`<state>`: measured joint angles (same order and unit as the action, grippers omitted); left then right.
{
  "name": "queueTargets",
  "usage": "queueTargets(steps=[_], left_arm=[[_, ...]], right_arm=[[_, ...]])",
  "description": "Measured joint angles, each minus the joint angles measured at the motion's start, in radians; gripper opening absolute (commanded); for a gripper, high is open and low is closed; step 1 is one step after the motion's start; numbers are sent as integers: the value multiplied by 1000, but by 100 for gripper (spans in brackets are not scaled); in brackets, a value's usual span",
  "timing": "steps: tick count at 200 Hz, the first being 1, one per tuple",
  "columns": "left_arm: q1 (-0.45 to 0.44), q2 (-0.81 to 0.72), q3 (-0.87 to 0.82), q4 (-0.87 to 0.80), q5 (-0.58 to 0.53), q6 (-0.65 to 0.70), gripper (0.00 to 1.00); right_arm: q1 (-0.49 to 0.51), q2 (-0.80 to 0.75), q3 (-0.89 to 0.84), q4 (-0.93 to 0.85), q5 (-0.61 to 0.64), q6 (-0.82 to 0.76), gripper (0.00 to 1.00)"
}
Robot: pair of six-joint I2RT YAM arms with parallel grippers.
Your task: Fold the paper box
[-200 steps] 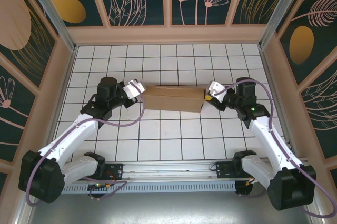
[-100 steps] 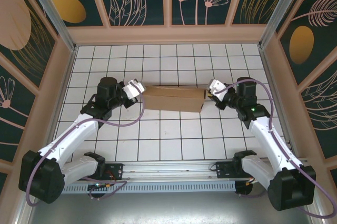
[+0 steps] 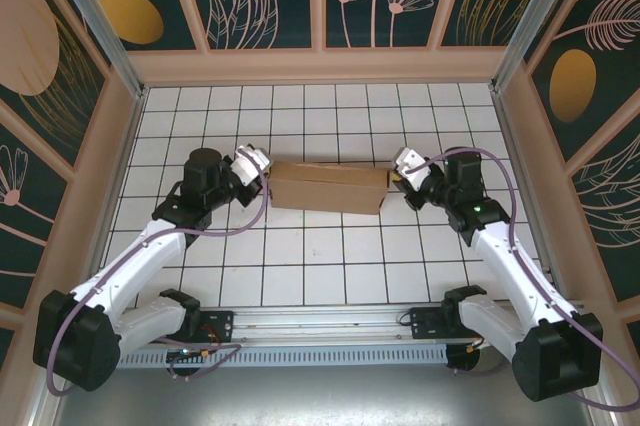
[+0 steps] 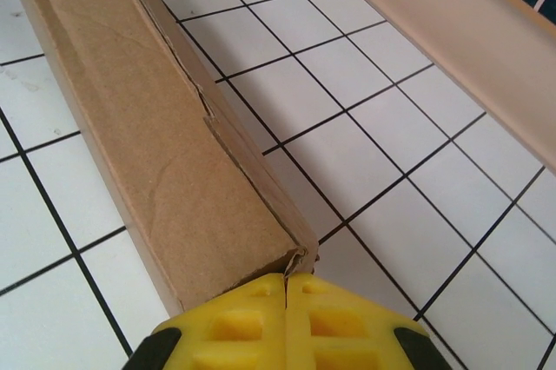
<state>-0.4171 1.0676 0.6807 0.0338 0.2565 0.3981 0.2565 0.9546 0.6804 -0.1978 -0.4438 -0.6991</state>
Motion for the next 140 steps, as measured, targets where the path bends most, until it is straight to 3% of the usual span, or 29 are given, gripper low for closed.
queueTargets(steps=[73, 140], left_arm=[[-26, 54, 50, -74, -10, -242, 0], [-32, 138, 169, -177, -37, -475, 0]], right_arm=[[80, 4, 46, 7, 153, 225, 0], [99, 40, 90, -21, 190, 440, 0]])
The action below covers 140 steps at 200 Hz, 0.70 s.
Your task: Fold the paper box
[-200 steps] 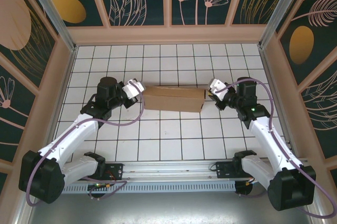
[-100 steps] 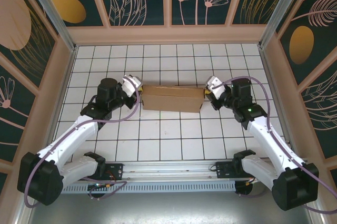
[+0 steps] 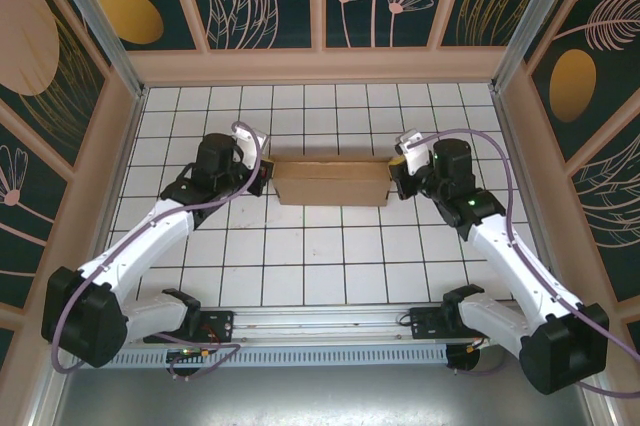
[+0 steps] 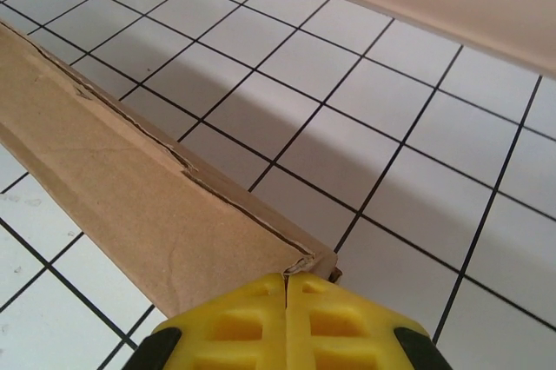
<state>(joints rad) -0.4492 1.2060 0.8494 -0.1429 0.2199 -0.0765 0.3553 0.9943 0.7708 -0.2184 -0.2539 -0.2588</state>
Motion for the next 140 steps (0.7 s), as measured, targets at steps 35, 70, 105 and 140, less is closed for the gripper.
queueTargets(steps=[35, 70, 105, 140], left_arm=[[-2, 24, 32, -26, 4, -88, 0], [-4, 65, 84, -71, 9, -148, 0], [-4, 85, 100, -72, 11, -169, 0], [-4, 85, 99, -71, 10, -169, 0]], right_arm=[[3, 18, 15, -22, 35, 113, 0], [6, 97, 86, -68, 73, 222, 0], [6, 118, 105, -79, 92, 275, 0], [7, 119, 103, -77, 101, 285, 0]])
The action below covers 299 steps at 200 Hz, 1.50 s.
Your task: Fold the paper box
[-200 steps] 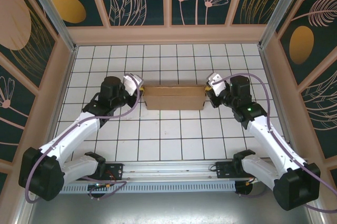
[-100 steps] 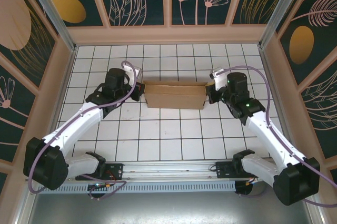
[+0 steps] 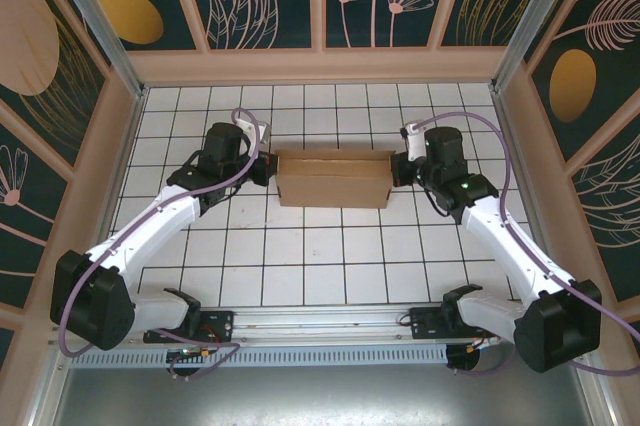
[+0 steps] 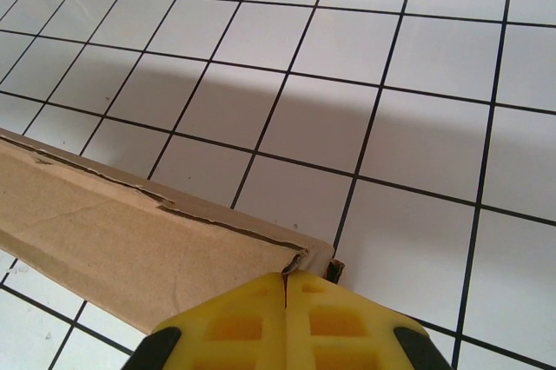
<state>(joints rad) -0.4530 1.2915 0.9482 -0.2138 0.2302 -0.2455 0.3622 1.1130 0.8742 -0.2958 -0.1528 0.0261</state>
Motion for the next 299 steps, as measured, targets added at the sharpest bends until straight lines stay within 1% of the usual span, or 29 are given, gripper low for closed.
queueTargets(steps=[48, 104, 162, 183, 212, 232, 262, 284, 299], left_arm=[[0, 0, -28, 32, 0, 0, 0], [-5, 0, -55, 45, 0, 0, 0], [-13, -26, -127, 117, 1, -42, 0], [-15, -29, -138, 134, 1, -52, 0], [-22, -29, -138, 134, -3, -52, 0], [-27, -27, -137, 134, -3, -51, 0], [-36, -12, -122, 130, -5, -44, 0], [-45, -4, -115, 127, -9, -35, 0], [-45, -4, -114, 125, -11, -29, 0]], right_arm=[[1, -2, -36, 48, 15, -2, 0], [7, -53, -111, 103, 26, -16, 0], [15, -164, -275, 221, 30, 14, 0], [18, -187, -303, 248, 30, 26, 10], [18, -199, -303, 239, 23, 34, 33], [17, -221, -285, 228, -13, 35, 42], [10, -251, -217, 233, -97, 36, 49], [-26, -264, -184, 256, -156, 57, 49], [-52, -256, -174, 264, -158, 81, 47]])
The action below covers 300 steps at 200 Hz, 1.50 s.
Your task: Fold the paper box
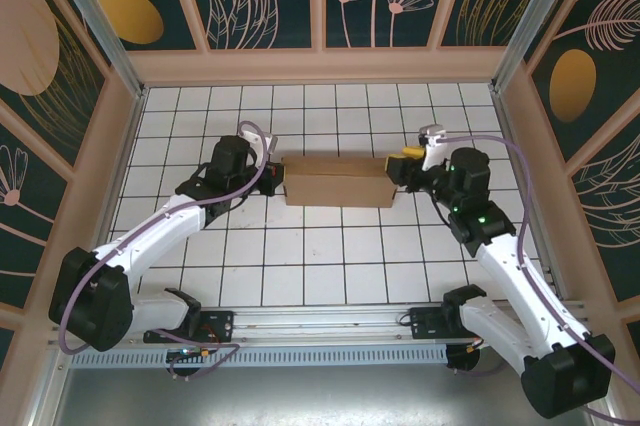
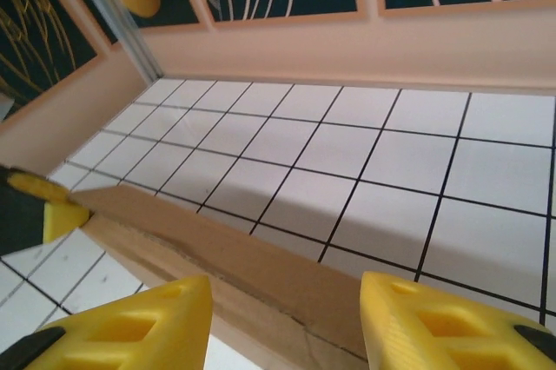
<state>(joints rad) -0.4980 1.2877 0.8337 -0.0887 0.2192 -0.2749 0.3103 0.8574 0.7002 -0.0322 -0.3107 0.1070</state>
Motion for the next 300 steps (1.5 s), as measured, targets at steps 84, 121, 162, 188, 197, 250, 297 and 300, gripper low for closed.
queueTargets(steps=[84, 121, 162, 188, 197, 250, 297, 300], left_arm=[[-5, -1, 0, -1, -10, 3, 8], [-5, -9, -3, -13, 10, -19, 24], [-9, -39, -6, -47, 43, -48, 38], [-9, -68, -6, -118, 74, -53, 41], [-9, -78, -5, -139, 92, -54, 42], [-4, -84, 94, -248, 153, -61, 43], [42, -87, 179, -275, 223, -89, 47], [45, -87, 181, -275, 223, -91, 48]], right_arm=[[-55, 119, -53, 18, 59, 111, 32], [-55, 120, -105, 61, 56, 148, 28], [-54, 120, -129, 104, 55, 183, 27], [-54, 120, -129, 105, 57, 196, 27], [-53, 120, -129, 105, 59, 200, 27], [-49, 122, -129, 105, 75, 212, 28], [-49, 126, -129, 105, 82, 214, 29], [-49, 126, -128, 105, 82, 214, 29]])
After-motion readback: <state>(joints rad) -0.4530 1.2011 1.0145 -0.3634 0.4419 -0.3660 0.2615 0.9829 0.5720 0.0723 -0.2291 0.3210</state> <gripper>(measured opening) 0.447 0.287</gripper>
